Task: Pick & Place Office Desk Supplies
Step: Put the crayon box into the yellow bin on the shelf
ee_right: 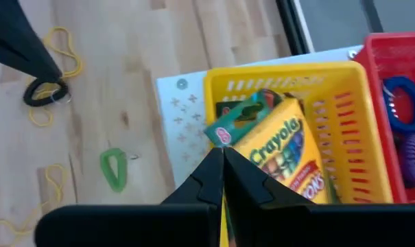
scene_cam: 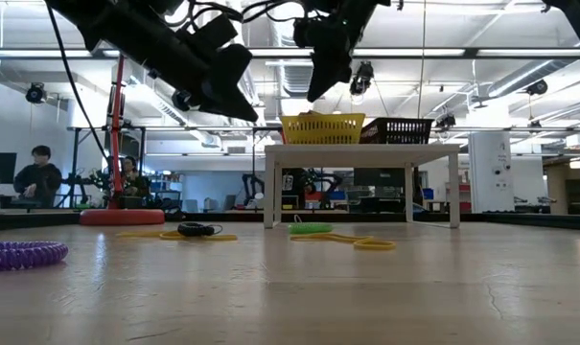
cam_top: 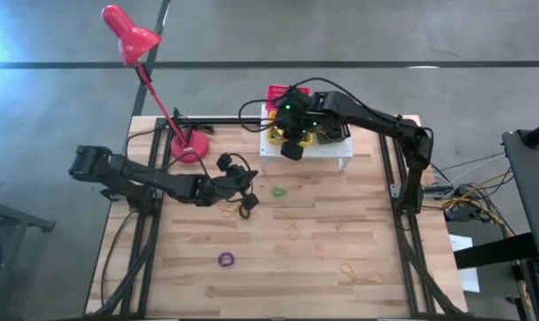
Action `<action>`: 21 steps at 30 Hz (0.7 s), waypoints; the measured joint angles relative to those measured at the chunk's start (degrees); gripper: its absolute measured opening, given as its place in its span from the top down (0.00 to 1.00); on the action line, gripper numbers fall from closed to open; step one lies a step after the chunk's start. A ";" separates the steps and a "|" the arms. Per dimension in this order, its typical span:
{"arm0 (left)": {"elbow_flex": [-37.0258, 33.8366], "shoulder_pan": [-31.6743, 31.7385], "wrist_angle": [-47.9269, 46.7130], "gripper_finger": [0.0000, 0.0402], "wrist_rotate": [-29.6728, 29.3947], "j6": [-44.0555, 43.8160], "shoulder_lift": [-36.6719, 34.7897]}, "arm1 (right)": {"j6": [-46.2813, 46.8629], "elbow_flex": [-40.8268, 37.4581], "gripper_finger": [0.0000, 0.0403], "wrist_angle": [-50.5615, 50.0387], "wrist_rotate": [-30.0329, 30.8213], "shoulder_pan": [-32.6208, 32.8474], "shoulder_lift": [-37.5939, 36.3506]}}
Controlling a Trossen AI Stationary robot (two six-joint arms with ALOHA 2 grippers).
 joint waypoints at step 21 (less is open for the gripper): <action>0.07 -0.24 2.13 1.00 1.55 0.68 -0.24 | 9.23 -3.13 0.98 -1.48 9.42 -1.67 0.52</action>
